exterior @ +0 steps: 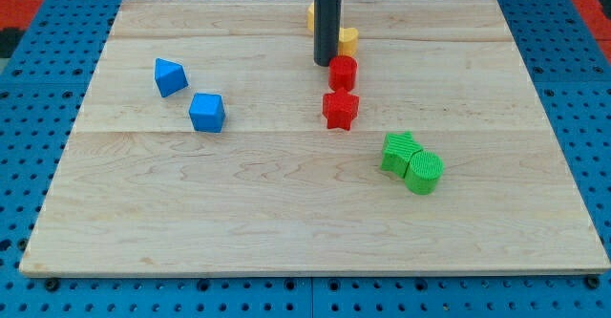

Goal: Push the red circle between the red star and yellow heart

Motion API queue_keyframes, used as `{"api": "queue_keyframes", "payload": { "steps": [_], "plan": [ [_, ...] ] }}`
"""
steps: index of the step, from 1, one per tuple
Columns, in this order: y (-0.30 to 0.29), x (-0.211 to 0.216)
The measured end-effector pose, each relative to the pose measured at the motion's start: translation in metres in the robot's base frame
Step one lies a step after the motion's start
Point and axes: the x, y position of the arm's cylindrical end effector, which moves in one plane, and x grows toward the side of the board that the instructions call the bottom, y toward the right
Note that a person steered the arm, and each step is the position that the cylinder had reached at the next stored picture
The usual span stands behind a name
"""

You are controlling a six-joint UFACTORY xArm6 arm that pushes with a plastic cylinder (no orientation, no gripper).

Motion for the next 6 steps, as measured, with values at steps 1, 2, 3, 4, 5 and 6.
{"api": "queue_keyframes", "payload": {
  "steps": [1,2,3,4,5,6],
  "plan": [
    [0.003,0.001],
    [0.062,0.011],
    [0.109,0.029],
    [0.102,0.071],
    [0.073,0.057],
    [0.045,0.021]
  ]
}}
